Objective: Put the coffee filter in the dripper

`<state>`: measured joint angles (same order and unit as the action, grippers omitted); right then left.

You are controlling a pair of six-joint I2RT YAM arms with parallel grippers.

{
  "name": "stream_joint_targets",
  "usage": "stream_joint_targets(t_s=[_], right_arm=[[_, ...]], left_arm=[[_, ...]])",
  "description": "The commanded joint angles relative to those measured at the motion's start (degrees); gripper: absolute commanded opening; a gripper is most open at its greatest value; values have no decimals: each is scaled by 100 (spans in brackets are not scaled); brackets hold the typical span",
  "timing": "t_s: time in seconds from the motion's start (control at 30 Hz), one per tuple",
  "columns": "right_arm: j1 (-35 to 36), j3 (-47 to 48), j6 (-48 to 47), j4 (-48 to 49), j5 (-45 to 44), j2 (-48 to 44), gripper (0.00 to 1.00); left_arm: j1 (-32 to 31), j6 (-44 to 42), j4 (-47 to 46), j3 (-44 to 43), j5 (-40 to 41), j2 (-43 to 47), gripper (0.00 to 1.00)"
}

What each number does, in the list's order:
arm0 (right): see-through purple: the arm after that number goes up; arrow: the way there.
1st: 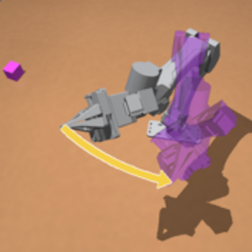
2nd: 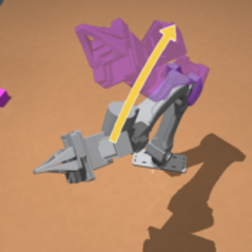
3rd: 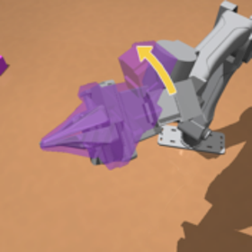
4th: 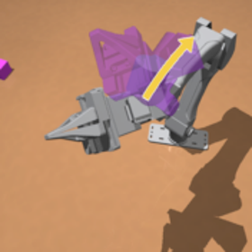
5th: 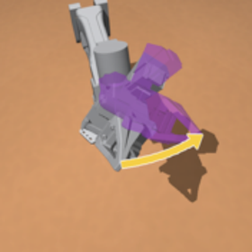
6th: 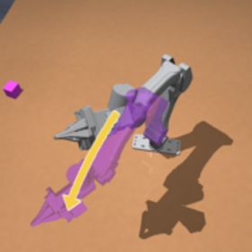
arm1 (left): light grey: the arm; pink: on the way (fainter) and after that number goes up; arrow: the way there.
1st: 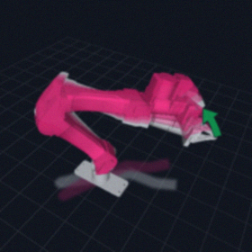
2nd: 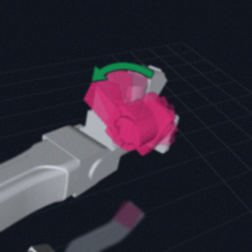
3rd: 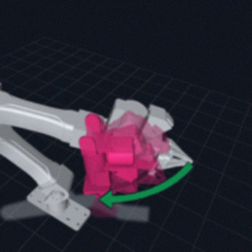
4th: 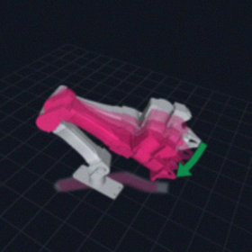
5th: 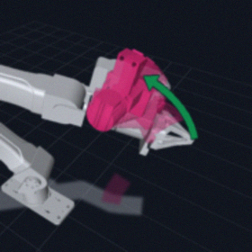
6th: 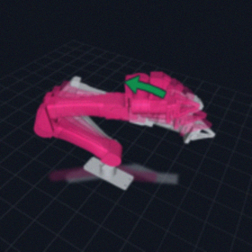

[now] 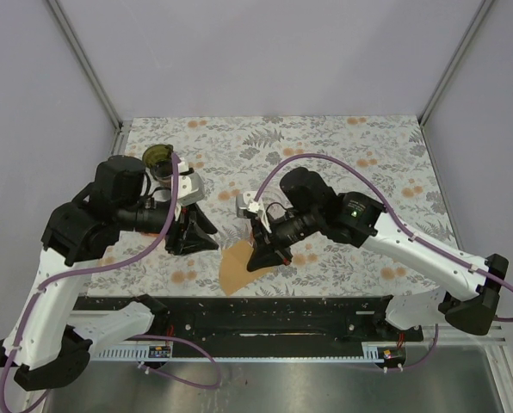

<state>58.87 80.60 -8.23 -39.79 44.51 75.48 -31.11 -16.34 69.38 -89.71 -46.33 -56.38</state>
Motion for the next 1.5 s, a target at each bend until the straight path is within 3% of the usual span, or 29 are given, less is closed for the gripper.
stream_joint_targets(t_s=[0.0,0.23,0.37,0.57,0.73,0.87,1.47], right_arm=[[10,193,-170,164,-118,-139,0],[10,298,-170,182,-294,-78,0],[10,316,-179,217,-285,-42,0],[10,316,-170,270,-232,-60,0],[10,351,-179,270,-206,1,0],[28,343,-179,288,-188,2,0],[10,202,-390,446,233,-192,0]], left_arm=[[79,-177,-109,217,-701,118,41],[237,-230,-12,244,-1422,75,48],[281,-37,-214,340,-1467,13,41],[299,139,-390,446,-1195,-5,38],[290,306,-522,472,-1116,-48,21],[299,394,-601,507,-1001,-57,0],[299,483,-725,569,-817,-93,0]])
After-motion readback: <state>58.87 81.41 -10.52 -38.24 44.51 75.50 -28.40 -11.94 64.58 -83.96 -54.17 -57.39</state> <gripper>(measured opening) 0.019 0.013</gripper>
